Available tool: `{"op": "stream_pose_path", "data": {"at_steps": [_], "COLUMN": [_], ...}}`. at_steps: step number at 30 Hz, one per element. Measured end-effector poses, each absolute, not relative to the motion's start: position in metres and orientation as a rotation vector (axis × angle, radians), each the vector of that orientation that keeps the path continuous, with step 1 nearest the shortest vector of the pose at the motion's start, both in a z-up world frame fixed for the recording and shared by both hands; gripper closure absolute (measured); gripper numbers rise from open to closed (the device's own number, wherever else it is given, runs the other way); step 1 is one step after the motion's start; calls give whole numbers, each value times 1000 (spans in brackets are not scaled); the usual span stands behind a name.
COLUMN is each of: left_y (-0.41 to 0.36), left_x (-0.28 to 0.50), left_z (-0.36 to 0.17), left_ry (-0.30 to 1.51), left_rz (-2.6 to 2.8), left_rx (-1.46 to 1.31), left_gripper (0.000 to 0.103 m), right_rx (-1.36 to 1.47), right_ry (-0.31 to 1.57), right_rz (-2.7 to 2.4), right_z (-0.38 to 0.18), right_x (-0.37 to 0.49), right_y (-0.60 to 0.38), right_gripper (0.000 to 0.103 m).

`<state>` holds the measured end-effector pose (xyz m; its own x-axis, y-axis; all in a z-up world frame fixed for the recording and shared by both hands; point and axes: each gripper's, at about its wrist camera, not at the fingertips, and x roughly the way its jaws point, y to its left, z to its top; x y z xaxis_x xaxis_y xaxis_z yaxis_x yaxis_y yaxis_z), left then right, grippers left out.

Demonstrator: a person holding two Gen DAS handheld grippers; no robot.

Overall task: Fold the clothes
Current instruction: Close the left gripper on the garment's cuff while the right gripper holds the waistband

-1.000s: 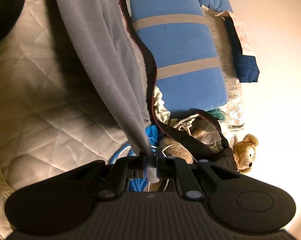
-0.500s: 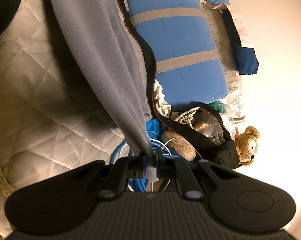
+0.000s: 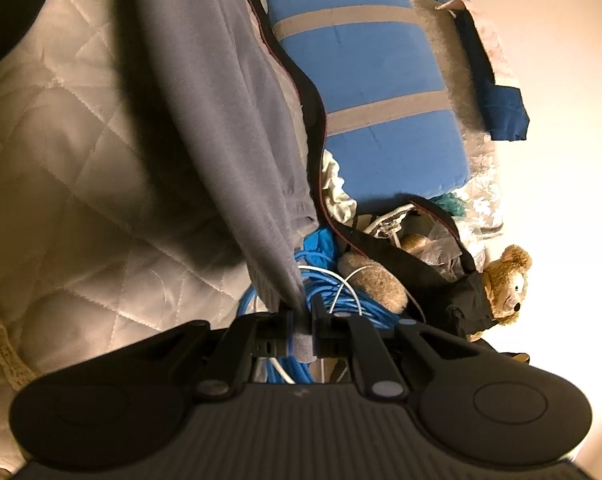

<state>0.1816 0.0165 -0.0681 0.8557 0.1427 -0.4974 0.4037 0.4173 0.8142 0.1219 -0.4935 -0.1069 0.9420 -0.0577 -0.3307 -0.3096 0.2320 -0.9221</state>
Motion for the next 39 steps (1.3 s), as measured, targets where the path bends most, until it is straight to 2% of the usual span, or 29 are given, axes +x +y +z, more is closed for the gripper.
{"op": "stream_pose_path", "data": {"at_steps": [10,13,15,17,19,20,27,32,33,35,38,39], "left_y": [61,65,62,58,56,55,53,57,57,56,54,54], "left_x": [151,144,142,143,145,146,163,183,185,187,183,181], "left_z": [-54,-57,-65,-73,-80,-83,-111,-136,-140,-148,-159,-163], "left_ry": [650,612,611,597,567,556,455,402,377,313,274,284], "left_rz": [-171,-192,-208,-219,-238,-253,-304,-326,-324,-314,-331,-325], "left_rx": [1158,1156,1183,1208,1228,1244,1461,1624,1651,1704,1755,1772], "left_gripper": [102,99,90,49,30,30,33,62,65,83,100,100], "right_rx": [-1352,-1358,-1364,-1369,-1375,-1379,-1390,-1398,-1399,-1401,-1402,-1402], "right_ry": [392,397,399,399,402,404,411,417,419,424,432,433], "right_rz": [229,232,232,231,232,234,237,242,242,242,244,244], "right_z": [-117,-119,-120,-119,-119,-120,-121,-123,-123,-124,-126,-127], "right_x": [109,106,106,106,107,107,107,107,107,108,108,108], "right_y": [-497,-496,-496,-495,-495,-495,-495,-495,-494,-494,-494,-494], "right_gripper": [96,96,96,95,95,95,95,95,95,95,95,95]}}
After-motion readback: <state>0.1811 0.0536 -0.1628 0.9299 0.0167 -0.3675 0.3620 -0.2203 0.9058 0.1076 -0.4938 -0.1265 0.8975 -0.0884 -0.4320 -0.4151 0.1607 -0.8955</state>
